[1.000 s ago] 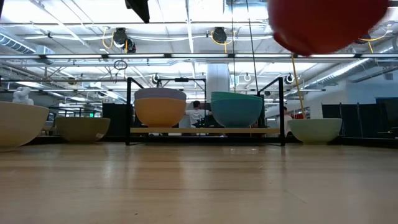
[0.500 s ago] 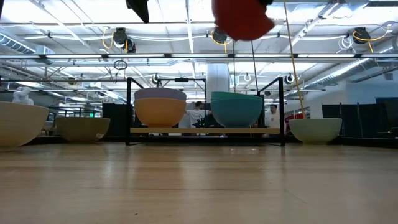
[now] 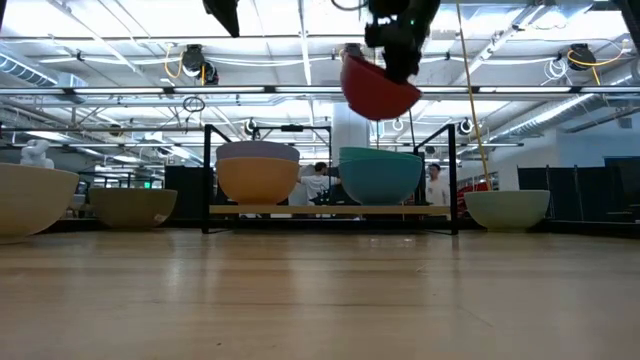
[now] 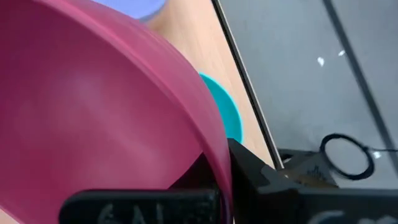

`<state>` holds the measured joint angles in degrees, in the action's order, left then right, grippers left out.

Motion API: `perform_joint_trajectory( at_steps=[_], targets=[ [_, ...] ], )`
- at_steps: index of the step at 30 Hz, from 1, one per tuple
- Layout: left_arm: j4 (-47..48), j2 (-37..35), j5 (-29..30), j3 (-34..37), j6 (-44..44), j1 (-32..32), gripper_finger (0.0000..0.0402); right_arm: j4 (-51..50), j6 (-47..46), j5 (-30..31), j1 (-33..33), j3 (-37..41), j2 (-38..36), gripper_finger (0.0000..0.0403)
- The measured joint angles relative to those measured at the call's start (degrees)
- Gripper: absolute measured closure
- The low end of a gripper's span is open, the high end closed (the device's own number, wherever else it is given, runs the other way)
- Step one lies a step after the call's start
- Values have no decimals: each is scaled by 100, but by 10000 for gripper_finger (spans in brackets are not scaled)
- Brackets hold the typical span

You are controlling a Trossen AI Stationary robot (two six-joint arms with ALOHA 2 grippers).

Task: Place and stack bowls onto a shelf
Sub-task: Stack the red bowl on top of the light blue bowl on the shelf

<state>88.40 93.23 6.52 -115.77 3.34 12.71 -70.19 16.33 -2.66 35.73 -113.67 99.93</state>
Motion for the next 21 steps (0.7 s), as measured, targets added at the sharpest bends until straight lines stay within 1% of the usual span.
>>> perform_joint_trajectory(
  at_steps=[7, 12, 21],
  targets=[
    [1, 0, 0, 0, 111, 0, 302, 4, 144, -110, 406, 0, 415, 403],
    [0, 0, 0, 0, 111, 0, 302, 24, 287, -663, 589, -2, 682, 403],
    [4, 0, 0, -1, 116, 0, 302, -4, 437, -664, 722, 0, 1151, 403]
  ],
)
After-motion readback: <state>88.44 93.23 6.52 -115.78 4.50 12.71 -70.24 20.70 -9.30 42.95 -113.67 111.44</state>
